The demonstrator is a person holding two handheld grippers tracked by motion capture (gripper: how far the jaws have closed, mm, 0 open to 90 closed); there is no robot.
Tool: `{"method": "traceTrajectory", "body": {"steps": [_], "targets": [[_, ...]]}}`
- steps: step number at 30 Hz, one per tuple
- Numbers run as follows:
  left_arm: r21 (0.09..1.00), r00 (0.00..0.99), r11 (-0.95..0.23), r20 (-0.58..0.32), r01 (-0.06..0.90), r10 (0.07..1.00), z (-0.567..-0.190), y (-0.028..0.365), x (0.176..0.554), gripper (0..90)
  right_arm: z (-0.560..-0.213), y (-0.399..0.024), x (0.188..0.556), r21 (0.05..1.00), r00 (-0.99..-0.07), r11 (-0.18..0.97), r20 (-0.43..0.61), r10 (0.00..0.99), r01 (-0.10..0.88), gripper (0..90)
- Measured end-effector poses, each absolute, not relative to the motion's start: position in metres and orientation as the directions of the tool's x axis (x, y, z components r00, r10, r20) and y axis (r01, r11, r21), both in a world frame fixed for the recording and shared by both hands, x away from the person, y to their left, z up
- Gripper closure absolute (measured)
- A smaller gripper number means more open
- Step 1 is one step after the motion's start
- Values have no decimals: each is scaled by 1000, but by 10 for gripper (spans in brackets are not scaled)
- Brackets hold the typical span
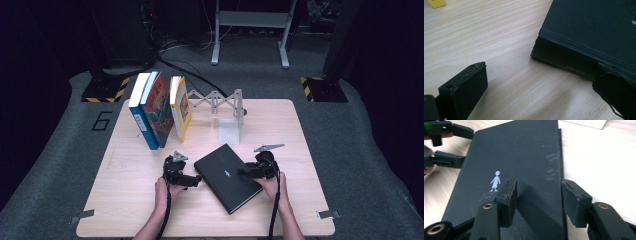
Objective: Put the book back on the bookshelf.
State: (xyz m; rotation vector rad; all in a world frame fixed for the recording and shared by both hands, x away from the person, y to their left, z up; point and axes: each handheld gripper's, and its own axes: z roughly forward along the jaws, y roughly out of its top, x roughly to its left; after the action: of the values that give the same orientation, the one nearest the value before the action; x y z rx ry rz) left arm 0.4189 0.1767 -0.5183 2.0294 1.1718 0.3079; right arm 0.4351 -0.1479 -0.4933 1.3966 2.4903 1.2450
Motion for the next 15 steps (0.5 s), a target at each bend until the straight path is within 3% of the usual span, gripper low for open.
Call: {"method": "traceTrajectory", "body": {"steps": [15], "targets": [[690, 537, -308, -138, 655, 832, -514, 165, 452, 0, -493, -159, 419, 642, -564, 251, 343, 751, 725, 481]]}}
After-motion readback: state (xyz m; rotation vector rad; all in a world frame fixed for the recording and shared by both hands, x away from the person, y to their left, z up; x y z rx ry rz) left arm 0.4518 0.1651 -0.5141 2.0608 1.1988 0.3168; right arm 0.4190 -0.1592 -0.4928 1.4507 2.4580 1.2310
